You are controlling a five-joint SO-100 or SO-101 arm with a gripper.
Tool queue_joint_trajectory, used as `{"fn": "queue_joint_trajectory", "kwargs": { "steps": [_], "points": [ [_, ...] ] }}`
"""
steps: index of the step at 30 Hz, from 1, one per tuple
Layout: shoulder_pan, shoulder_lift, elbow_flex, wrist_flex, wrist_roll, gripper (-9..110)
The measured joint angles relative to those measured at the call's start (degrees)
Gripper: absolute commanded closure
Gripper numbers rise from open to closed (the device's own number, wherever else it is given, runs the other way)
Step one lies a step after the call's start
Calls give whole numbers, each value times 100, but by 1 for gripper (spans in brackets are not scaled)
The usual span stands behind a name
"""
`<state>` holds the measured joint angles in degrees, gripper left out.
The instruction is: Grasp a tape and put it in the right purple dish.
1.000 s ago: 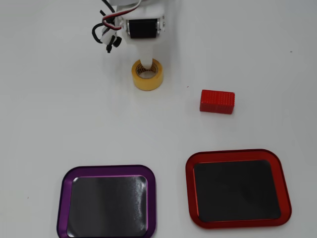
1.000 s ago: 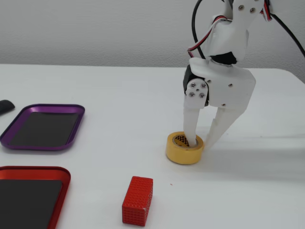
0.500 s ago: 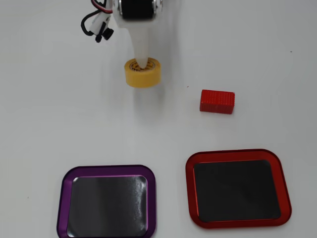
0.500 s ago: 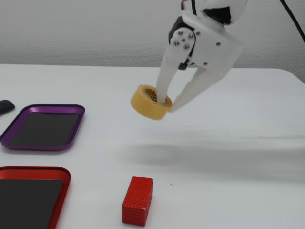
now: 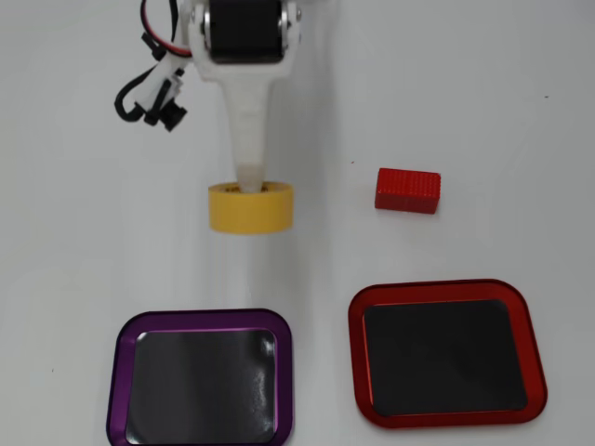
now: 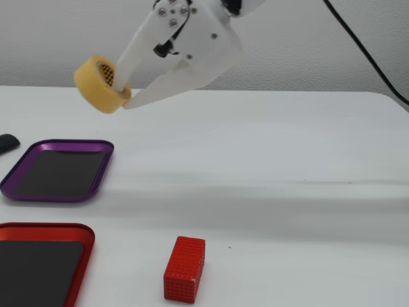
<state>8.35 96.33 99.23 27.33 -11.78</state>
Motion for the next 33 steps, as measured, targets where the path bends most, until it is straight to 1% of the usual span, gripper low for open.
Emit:
{"fn": "queue_joint_trajectory", "kwargs": {
  "steps": [4,8,15,25,30,33],
  "points": [
    [0,-1178,-1169,378,0,102],
    [246,-2171,-2197,729,0,102],
    [378,-3340,-3524,1327,0,101],
    [448,-3621,-4289,2188,0,101],
    [404,-3621,-4623,2610,0,94],
    [404,-3621,-4808,2900,0,94]
  ]
}}
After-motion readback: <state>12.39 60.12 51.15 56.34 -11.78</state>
